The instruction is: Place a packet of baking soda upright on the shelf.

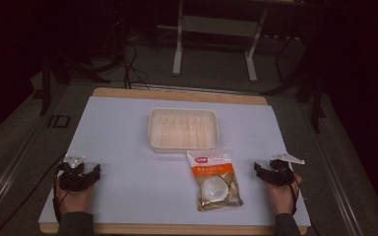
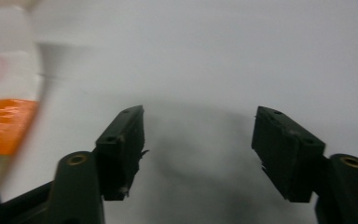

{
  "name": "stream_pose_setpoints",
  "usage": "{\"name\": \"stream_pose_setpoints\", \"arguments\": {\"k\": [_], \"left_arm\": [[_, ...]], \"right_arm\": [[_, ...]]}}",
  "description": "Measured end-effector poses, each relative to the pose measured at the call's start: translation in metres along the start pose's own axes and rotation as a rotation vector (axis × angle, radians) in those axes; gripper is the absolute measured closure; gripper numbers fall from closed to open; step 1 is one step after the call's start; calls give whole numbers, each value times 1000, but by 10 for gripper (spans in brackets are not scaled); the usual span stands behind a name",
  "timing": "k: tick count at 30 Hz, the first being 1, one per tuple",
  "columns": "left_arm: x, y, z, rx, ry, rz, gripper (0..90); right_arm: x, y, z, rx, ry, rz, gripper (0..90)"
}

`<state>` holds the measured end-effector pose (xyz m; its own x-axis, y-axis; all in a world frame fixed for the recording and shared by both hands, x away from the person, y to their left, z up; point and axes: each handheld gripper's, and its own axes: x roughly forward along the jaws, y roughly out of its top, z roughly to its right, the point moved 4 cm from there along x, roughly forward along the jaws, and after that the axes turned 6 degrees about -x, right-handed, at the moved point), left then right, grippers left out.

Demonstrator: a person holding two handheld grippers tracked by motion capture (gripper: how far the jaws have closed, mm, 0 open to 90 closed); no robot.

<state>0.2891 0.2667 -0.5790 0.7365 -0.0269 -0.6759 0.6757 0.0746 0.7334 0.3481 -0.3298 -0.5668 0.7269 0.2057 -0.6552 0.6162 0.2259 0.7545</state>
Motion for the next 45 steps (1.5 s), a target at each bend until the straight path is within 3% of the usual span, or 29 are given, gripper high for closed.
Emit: {"name": "stream_pose_setpoints", "arguments": {"k": [4,10,15,19,25,36,45], "left_arm": [[-1,0,1,23,-30,9,527],[-2,-1,4,51,-33,17,558],[-2,-1,4,53,-40,24,563],[-2,-1,3,44,-40,26,568],[-2,-1,3,36,-42,29,581],[-3,-1,2,28,-44,38,573],[-3,-1,2,28,-41,38,565]], "right_arm": [[-4,8,-4,-63,49,19,411],[-7,22,-7,-113,90,18,484],[-10,38,-9,-120,138,31,527],[-10,47,-14,-171,177,17,575],[-5,58,-19,-194,228,14,575],[2,69,-25,-226,270,3,562],[11,74,-35,-275,306,-19,458]]}}
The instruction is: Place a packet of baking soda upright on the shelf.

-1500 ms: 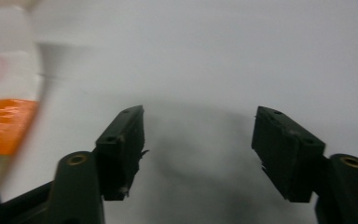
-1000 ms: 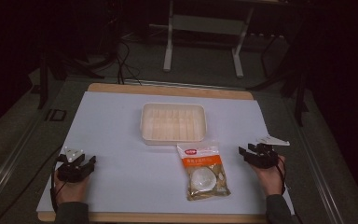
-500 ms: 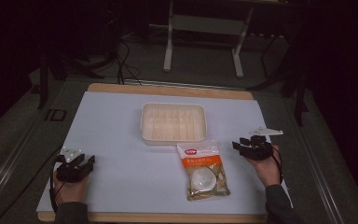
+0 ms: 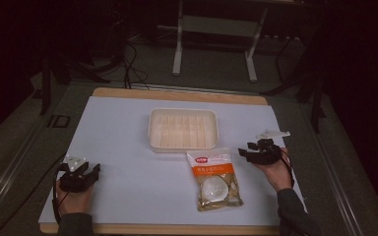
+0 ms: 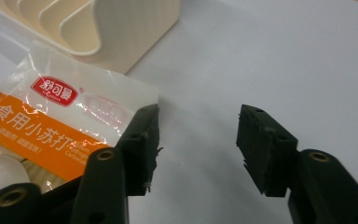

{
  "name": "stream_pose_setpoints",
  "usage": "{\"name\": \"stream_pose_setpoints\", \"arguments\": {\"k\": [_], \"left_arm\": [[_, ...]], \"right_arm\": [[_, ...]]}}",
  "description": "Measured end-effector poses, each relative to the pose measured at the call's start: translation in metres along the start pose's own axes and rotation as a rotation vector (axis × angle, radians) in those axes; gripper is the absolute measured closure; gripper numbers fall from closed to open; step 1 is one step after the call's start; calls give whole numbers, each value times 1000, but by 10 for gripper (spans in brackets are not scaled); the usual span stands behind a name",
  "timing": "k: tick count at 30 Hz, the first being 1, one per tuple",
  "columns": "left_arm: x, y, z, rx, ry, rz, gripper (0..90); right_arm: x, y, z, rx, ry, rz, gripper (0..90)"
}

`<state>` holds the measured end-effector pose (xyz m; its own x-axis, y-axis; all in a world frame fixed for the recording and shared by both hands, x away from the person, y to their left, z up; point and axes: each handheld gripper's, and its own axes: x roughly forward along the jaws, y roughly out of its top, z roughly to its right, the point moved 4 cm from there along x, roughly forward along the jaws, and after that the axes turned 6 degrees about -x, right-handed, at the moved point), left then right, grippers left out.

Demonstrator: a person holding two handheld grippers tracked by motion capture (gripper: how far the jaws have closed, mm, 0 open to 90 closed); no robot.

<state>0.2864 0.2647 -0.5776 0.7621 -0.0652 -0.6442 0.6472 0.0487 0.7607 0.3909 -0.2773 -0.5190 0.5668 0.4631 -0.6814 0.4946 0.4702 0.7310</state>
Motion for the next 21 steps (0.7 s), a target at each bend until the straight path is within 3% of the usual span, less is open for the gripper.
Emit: {"name": "stream_pose_setpoints", "arguments": {"k": [10,21], "left_arm": [[0,0,0,-2,3,0,564],[1,0,-1,-1,3,-11,564]], "right_arm": [[16,13,-12,-47,42,-17,360],[37,28,-24,-82,88,-42,359]]}}
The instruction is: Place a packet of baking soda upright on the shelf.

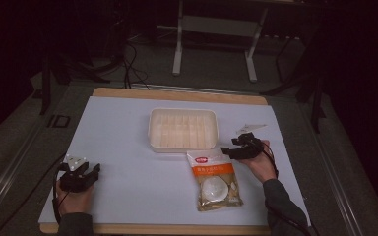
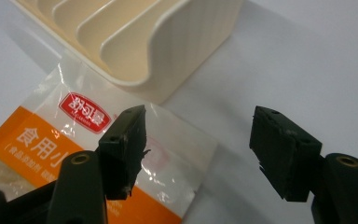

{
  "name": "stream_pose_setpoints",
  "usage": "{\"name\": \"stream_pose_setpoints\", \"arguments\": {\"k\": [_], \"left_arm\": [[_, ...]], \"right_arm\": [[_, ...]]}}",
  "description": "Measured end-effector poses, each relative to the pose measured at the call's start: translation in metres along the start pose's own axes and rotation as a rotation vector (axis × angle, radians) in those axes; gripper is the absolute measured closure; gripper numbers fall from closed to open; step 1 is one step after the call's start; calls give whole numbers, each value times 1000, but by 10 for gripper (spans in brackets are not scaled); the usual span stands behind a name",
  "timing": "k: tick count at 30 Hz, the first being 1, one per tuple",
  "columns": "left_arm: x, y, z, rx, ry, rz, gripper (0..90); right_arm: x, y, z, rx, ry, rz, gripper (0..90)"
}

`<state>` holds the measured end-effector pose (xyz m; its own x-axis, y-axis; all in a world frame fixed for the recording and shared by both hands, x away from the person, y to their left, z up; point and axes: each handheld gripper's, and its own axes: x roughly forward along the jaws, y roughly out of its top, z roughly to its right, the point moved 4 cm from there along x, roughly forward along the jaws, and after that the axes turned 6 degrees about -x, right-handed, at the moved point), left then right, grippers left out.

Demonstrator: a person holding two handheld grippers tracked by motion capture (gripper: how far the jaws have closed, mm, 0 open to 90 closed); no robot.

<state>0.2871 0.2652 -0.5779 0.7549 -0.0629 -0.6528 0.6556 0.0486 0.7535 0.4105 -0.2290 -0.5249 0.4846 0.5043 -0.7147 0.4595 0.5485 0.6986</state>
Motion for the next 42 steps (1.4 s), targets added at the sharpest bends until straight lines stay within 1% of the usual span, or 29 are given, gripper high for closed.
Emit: {"name": "stream_pose_setpoints", "arguments": {"k": [9,11,13,14,17,20,22,28,31,33,35,40,42], "left_arm": [[1,0,0,0,-2,-2,564],[0,0,0,-2,-3,-2,564],[0,0,0,-8,-4,0,563],[0,0,0,-10,-4,0,563],[0,0,0,-6,-4,0,563],[0,0,0,-7,-3,-1,563],[0,0,0,-7,-3,0,563],[0,0,0,-10,-3,0,563],[0,0,0,-10,-2,1,562],[0,0,0,-10,-2,1,561],[0,0,0,-10,-2,1,560],[0,0,0,-8,0,2,558],[0,0,0,-8,1,2,558]], "right_arm": [[20,7,-3,10,65,6,361],[25,7,-4,26,90,10,361],[27,7,-4,28,98,9,352],[28,7,-5,37,124,24,351],[30,8,-5,35,144,28,352],[32,7,-7,20,170,20,353],[34,6,-9,9,177,10,356],[41,2,-12,-2,216,-31,409],[42,1,-15,-12,239,-43,443],[41,1,-17,-21,254,-55,462],[40,0,-21,-42,271,-74,478],[40,-4,-27,-91,271,-118,484],[38,-5,-29,-94,278,-119,495]]}}
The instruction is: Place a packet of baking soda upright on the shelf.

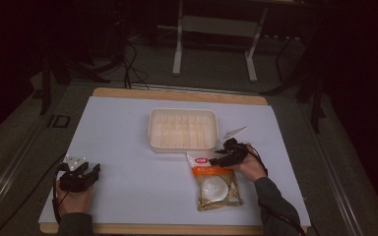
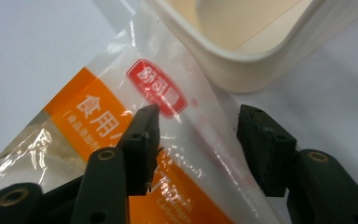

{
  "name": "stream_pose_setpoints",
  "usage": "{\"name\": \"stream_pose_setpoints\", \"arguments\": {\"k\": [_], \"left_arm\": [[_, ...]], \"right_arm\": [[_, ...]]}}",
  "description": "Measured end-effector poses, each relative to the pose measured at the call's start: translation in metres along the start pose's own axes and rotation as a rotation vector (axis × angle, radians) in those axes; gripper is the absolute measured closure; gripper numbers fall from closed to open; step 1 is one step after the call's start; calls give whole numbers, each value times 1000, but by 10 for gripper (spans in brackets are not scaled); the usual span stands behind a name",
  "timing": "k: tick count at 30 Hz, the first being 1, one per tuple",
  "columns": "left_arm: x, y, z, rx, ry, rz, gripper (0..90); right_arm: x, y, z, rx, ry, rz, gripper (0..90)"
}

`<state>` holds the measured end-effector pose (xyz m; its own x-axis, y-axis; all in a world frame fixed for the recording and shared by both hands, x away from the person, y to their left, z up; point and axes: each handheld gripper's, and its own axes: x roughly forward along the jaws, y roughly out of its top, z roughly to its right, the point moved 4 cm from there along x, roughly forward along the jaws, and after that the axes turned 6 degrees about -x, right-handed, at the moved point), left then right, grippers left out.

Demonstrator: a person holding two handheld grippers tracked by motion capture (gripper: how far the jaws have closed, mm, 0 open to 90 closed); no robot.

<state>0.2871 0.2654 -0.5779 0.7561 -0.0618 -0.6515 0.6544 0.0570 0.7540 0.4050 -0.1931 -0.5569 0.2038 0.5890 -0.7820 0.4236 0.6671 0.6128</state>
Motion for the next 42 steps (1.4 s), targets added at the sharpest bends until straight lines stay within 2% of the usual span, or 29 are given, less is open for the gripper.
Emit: {"name": "stream_pose_setpoints", "arguments": {"k": [5,8,11,14,16,21,27,30,33,42], "left_arm": [[0,0,0,3,1,0,557],[0,0,0,2,1,0,556],[0,0,0,1,0,0,556],[0,0,0,2,0,0,556],[0,0,0,1,-1,1,556],[0,0,0,-4,-3,1,554],[0,0,-1,-6,-5,1,554],[0,0,-1,-8,-7,1,554],[0,0,-1,-8,-5,2,554],[0,0,-1,-8,-6,2,554]], "right_arm": [[-2,-5,-4,-14,19,-14,535],[2,-7,-3,-21,-11,-40,561],[3,-7,-2,-18,-32,-38,631],[3,-6,-4,-45,-72,-53,678],[4,-5,-7,-85,-113,-70,709],[3,-5,-7,-98,-145,-83,843],[3,-3,-8,-122,-158,-109,894],[3,-2,-7,-112,-149,-110,897],[-3,-1,-7,-100,-137,-89,898],[-26,1,-10,-104,-116,-48,900]]}}
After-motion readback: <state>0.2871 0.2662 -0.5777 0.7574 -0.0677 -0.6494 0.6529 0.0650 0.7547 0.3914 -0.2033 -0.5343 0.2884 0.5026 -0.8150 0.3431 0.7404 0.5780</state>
